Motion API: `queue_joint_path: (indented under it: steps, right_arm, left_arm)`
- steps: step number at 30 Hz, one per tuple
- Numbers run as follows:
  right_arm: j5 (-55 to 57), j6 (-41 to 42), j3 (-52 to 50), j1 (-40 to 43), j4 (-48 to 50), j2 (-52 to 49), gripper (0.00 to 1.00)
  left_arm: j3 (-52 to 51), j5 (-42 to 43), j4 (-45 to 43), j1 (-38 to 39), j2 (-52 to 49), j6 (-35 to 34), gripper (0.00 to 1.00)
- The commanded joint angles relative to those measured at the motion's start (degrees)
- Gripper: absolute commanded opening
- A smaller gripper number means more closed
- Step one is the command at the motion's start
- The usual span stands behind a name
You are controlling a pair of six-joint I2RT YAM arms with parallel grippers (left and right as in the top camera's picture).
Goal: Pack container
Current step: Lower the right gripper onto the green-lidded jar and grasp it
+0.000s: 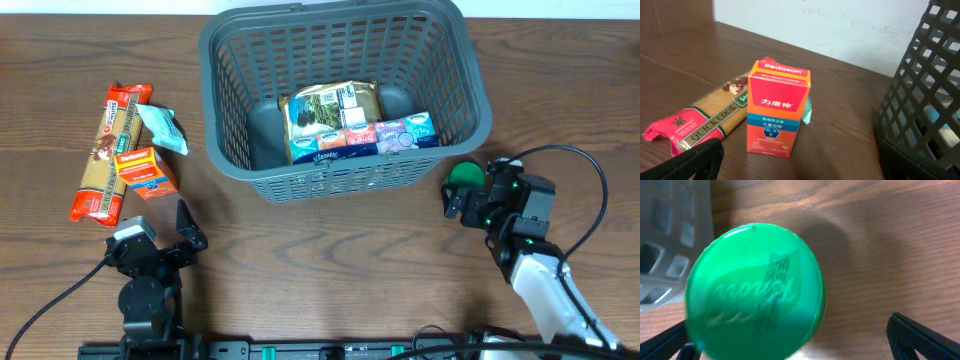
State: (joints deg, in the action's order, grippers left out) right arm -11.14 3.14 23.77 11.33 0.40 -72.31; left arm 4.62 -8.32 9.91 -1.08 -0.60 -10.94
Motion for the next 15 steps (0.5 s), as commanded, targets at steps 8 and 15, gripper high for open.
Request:
queue_joint_path:
  steps: [8, 15]
  right_arm:
    - [1.03, -1.07, -0.26, -1.6, 9.53, -8.15, 0.96]
    - [1.29, -1.05, -0.26, -3.72, 14.53, -11.21, 0.83]
  left_arm:
    - [-1.4, -0.31, 0.63, -0.24, 0.33, -0.31, 0.99]
    - [-1.4, -0.31, 0.63, -0.24, 0.33, -0.31, 0.99]
